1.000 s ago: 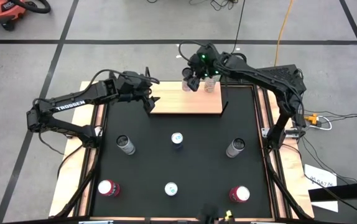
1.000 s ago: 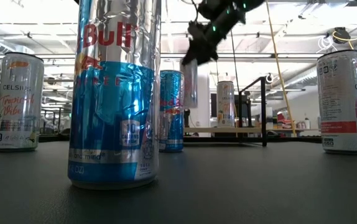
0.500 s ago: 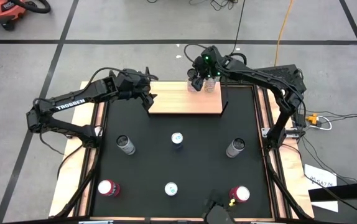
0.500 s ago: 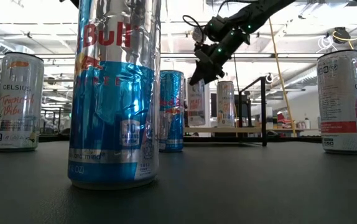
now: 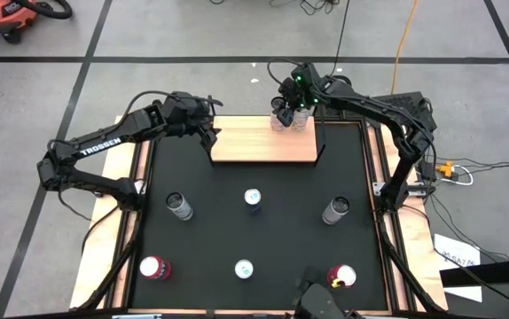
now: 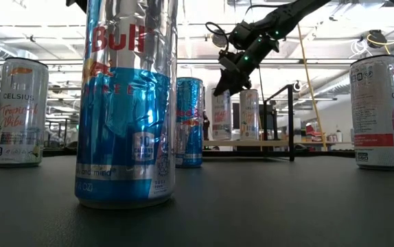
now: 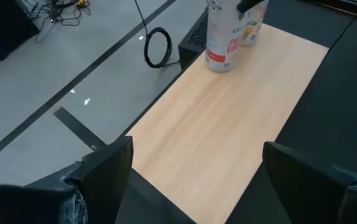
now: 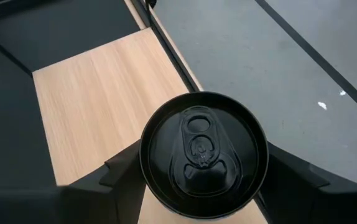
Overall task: Place canned beverage on shelf
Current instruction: Put the top left white soda can on the shelf
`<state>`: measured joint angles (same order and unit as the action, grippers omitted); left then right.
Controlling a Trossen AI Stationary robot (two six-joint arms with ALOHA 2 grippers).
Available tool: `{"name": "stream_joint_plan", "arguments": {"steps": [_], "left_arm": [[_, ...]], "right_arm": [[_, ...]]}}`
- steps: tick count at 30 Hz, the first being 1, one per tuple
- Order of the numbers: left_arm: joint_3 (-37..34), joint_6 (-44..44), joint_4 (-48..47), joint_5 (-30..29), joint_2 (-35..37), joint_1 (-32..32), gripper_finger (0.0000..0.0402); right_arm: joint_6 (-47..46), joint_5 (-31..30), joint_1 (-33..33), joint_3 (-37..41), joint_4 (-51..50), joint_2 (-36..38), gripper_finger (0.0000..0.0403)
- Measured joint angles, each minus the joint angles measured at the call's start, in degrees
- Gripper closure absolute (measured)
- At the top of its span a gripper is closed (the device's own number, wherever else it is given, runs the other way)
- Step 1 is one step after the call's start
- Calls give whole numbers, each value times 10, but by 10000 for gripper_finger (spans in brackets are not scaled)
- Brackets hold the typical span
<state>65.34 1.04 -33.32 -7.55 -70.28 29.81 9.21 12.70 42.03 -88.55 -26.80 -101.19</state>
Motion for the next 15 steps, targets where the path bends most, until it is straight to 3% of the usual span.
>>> {"name": "stream_joint_plan", "arguments": {"steps": [5, 15], "left_arm": [[0, 0, 15, 14, 0, 7, 45], [0, 0, 28, 15, 0, 6, 45]], "right_arm": [[5, 8, 1, 0, -4, 0, 158], [-4, 8, 3, -1, -2, 0, 96]]}}
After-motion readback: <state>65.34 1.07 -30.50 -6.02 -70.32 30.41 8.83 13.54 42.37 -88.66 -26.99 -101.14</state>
